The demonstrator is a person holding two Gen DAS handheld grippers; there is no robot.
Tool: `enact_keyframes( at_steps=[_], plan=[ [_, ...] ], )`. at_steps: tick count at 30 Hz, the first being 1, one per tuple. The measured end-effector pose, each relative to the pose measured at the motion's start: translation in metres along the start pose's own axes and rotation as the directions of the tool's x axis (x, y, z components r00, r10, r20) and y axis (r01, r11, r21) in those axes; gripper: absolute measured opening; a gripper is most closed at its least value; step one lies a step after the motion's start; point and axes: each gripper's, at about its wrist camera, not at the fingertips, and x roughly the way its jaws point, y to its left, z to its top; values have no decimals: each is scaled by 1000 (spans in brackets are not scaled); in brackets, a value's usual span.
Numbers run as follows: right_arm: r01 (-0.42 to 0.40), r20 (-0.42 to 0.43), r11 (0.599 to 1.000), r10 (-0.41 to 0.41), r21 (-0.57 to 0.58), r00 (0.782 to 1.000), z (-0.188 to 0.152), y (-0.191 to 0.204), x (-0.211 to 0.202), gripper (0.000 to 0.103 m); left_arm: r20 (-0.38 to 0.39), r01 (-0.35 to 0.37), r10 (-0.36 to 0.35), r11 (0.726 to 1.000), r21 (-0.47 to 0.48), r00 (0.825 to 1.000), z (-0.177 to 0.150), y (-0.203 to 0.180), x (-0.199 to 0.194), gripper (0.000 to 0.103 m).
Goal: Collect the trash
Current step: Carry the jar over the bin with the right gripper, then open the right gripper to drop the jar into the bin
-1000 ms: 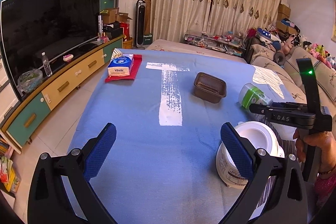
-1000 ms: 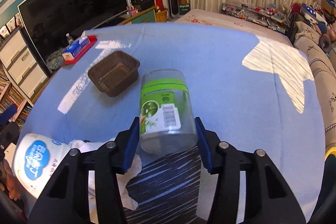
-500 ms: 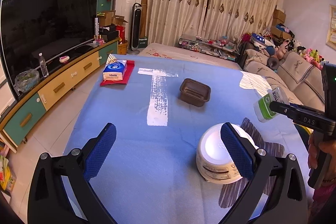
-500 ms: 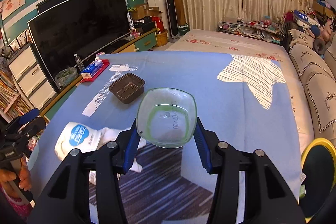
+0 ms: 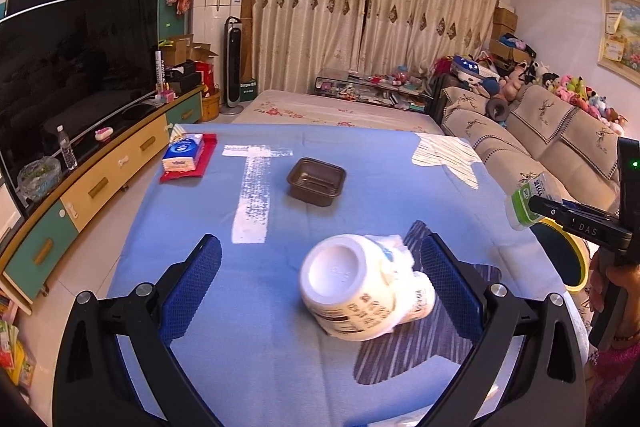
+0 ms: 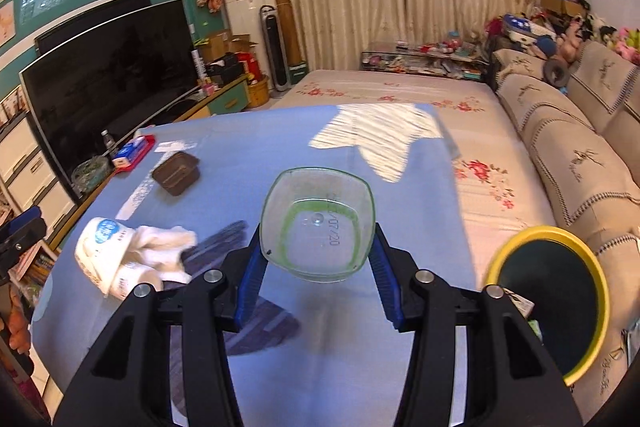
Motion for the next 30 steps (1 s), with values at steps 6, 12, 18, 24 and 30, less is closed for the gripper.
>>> enact_keyframes(
  at_steps=[6,12,18,24,30],
  plan=[
    [106,13,992,-107,67,994,-11,-58,-19,47,-31,37,-37,999,-7,999,1,-18,5,98],
    [228,-8,962,-230,147,973,-30,-128,-26,47,-48,36,-34,999,25,998,1,-41,10,98],
    [310,-85,929,-299,201,951,-53,-183,-8,47,-67,34,-31,998,50,997,1,-59,15,98],
    [349,-151,910,-322,223,935,-73,-211,20,47,-80,29,-24,997,70,997,3,-68,21,98],
    [384,-201,895,-342,228,918,-88,-228,40,48,-93,28,-20,996,86,995,3,-77,28,98]
  ],
)
